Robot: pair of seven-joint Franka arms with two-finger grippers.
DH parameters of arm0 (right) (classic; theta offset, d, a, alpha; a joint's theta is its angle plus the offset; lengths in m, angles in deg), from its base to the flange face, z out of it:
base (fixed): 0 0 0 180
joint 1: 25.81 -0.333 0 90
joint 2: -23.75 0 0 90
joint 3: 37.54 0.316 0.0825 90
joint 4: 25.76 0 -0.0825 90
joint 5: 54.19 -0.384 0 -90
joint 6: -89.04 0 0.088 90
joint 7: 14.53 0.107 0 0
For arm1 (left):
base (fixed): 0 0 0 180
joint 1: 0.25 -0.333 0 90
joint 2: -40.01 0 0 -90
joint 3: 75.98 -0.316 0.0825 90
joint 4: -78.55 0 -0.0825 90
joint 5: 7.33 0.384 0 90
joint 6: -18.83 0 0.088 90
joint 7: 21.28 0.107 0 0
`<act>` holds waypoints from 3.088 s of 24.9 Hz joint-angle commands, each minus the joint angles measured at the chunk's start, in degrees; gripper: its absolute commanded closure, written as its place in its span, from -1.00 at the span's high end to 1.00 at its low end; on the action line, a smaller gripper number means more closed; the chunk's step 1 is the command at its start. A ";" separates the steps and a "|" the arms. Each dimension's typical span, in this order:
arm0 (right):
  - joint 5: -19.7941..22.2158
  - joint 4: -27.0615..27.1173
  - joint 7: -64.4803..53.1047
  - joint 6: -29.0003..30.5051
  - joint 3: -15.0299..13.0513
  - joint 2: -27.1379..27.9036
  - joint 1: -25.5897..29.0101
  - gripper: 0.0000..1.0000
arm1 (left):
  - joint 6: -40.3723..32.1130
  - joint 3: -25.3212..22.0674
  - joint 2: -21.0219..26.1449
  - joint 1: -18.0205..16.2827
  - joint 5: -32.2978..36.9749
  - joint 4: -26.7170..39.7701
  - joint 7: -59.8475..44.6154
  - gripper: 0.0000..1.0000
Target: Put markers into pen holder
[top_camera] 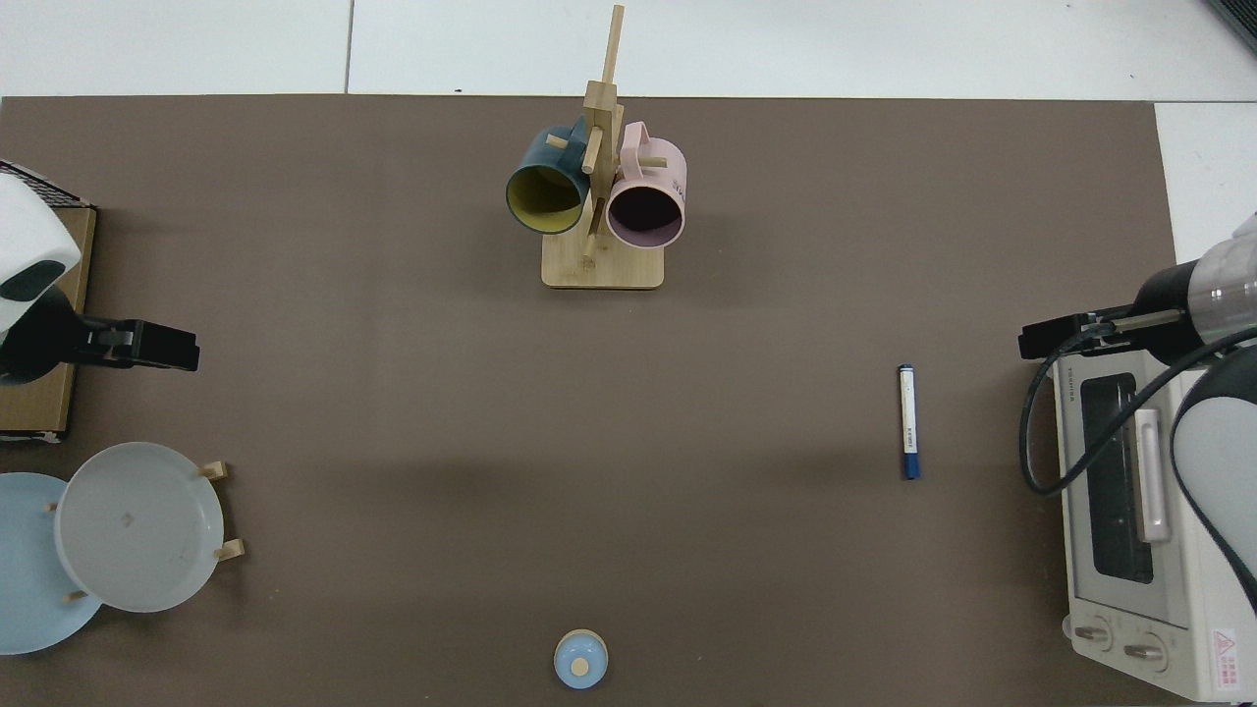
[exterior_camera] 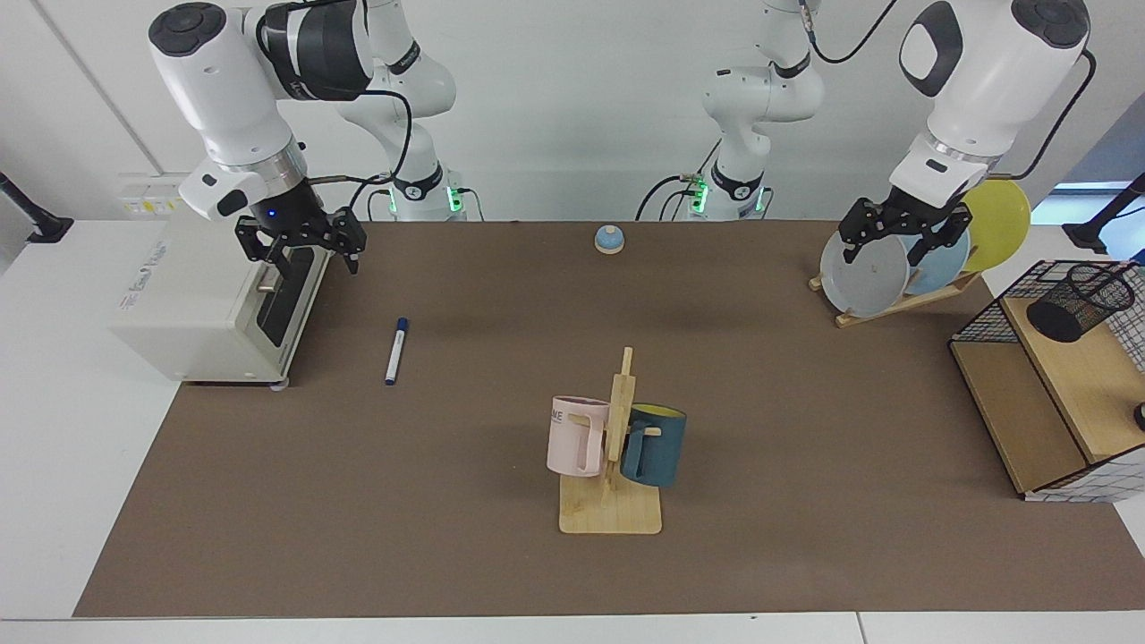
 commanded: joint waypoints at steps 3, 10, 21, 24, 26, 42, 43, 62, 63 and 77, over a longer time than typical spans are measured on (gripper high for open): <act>0.45 -1.19 0.50 -0.28 0.41 -1.31 0.60 0.99 | 0.84 -0.26 -1.45 0.47 -0.35 1.81 0.08 1.00; -0.34 -1.02 0.32 0.25 0.49 -1.22 0.52 0.99 | 0.84 -0.26 -1.37 0.47 -0.35 1.81 0.08 1.00; -0.51 -1.45 0.32 4.98 0.58 -0.44 0.43 0.99 | 0.76 -0.35 -1.45 0.38 -0.43 1.81 0.16 1.00; -0.51 -2.42 0.32 7.46 0.67 1.40 0.34 0.99 | 0.76 -0.43 -1.45 0.38 -0.35 1.81 0.16 1.00; -0.60 -2.68 0.32 7.55 0.67 2.90 -0.01 0.99 | 0.76 -0.43 -1.54 0.29 -0.43 1.90 0.16 1.00; -3.06 -14.72 3.75 20.64 0.76 15.21 -1.15 0.99 | 0.58 -0.43 -1.54 0.20 -0.43 1.99 0.16 1.00; -2.98 -15.42 4.01 20.73 0.67 15.82 -1.15 0.99 | 0.67 -0.43 -1.45 0.20 -0.43 1.99 0.16 1.00; -2.97 -18.24 5.51 26.53 0.67 18.02 -0.89 0.34 | -0.03 -0.26 -1.54 0.47 -0.70 2.08 -0.45 1.00; -2.97 -18.24 5.51 26.53 0.67 18.02 -0.89 0.26 | 0.05 -0.26 -1.54 0.47 -0.70 2.08 -0.45 1.00; -2.97 -17.98 4.54 26.53 0.76 18.64 -1.07 -1.00 | 0.41 1.68 -1.45 1.61 -0.70 2.08 13.86 1.00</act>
